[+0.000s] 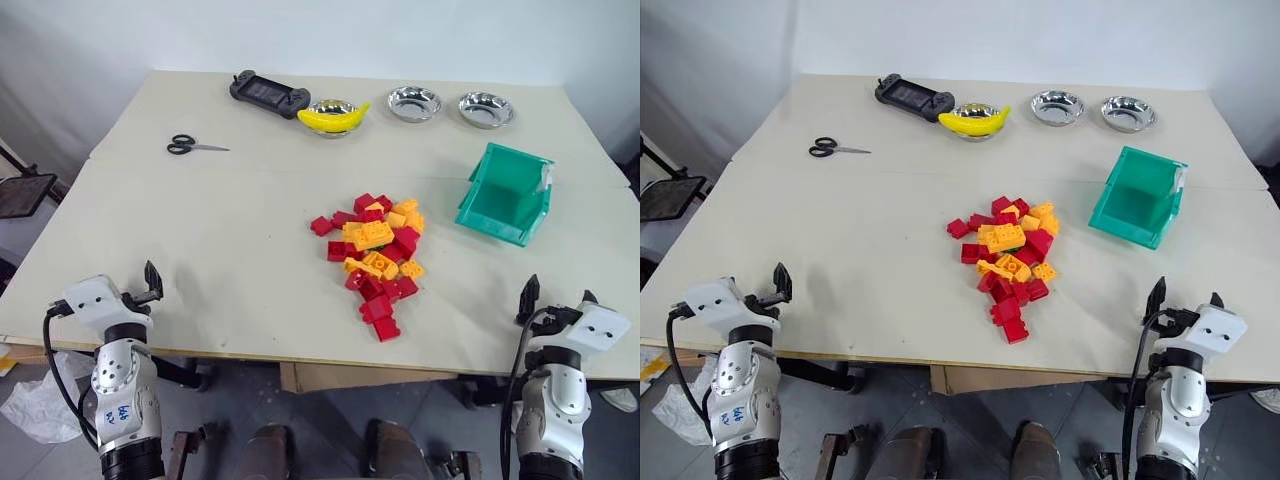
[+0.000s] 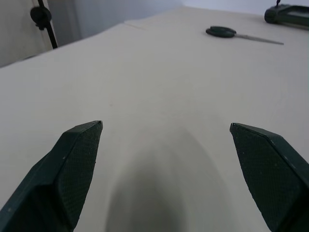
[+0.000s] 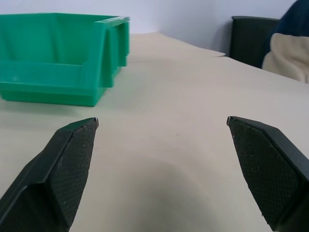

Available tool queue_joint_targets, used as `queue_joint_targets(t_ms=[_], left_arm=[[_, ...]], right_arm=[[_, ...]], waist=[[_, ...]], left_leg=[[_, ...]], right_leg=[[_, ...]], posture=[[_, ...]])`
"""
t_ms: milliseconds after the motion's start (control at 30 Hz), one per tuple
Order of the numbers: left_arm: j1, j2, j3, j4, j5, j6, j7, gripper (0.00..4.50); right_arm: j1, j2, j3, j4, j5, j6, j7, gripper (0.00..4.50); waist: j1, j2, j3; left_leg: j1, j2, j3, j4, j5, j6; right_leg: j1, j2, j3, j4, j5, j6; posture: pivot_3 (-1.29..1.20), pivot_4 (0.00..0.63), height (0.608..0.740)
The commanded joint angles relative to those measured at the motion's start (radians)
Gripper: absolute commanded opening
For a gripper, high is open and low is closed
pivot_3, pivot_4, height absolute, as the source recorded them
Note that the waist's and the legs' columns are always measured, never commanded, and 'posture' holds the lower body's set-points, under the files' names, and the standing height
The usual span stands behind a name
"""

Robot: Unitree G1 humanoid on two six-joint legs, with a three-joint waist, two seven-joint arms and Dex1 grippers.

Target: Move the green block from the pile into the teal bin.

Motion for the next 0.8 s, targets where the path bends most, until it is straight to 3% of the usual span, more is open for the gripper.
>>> queue_joint_targets(t_ms=[33,233,367,533,633,800], left_arm=[[-0.008,0.025,-0.01,-0.024,-0.001,-0.023,-0.031,4.5],[0.029,0.155,-0.087,-0.106,-0.083,-0.072,-0.346,4.5],[0.055,0.362,-0.165,-0.142,-0.178,-0.056,-0.74,4.5],[0.026,0.516,-0.239,-0.112,-0.223,-0.043,-1.028,4.5],[-0.013,0.518,-0.282,-0.079,-0.223,-0.041,-1.093,4.5],[-0.047,0.472,-0.327,-0.072,-0.22,-0.028,-1.119,4.5]], right_arm=[[0.002,-0.031,-0.029,-0.017,0.01,-0.019,-0.008,4.49],[0.044,-0.124,0.093,-0.21,0.127,0.076,0.267,4.49],[0.097,-0.312,0.178,-0.381,0.257,0.243,0.559,4.49],[0.073,-0.518,0.266,-0.438,0.353,0.451,0.839,4.49],[-0.002,-0.585,0.381,-0.413,0.278,0.502,0.934,3.92],[-0.217,-0.474,0.579,-0.419,0.203,0.621,0.905,2.38]], waist=[[0.0,0.0,0.0],[-0.002,0.0,0.0],[0.0,0.001,0.0],[0.002,0.001,0.0],[0.002,0.001,0.0],[-0.006,0.0,0.001]], left_leg=[[0.0,0.0,0.0,0.0,0.0,0.0],[0.0,0.0,0.001,0.0,0.0,0.0],[0.0,0.001,0.001,0.0,0.0,0.0],[0.0,0.001,0.002,0.0,-0.001,0.001],[0.0,0.001,0.003,0.001,-0.001,0.001],[0.001,0.004,0.003,0.001,-0.002,0.0]], right_leg=[[0.0,0.0,0.0,0.0,0.0,0.0],[-0.001,0.0,0.001,0.0,0.0,0.0],[-0.001,0.001,0.001,0.0,0.0,0.0],[-0.001,0.001,0.002,0.0,0.0,0.0],[-0.001,0.001,0.002,0.0,0.0,0.0],[-0.001,0.004,0.002,0.0,0.0,0.0]], posture=[[0.0,0.15,0.74],[0.0,0.15,0.74],[0.0,0.15,0.74],[0.0,0.15,0.74],[0.0,0.15,0.74],[0.0,0.15,0.74]])
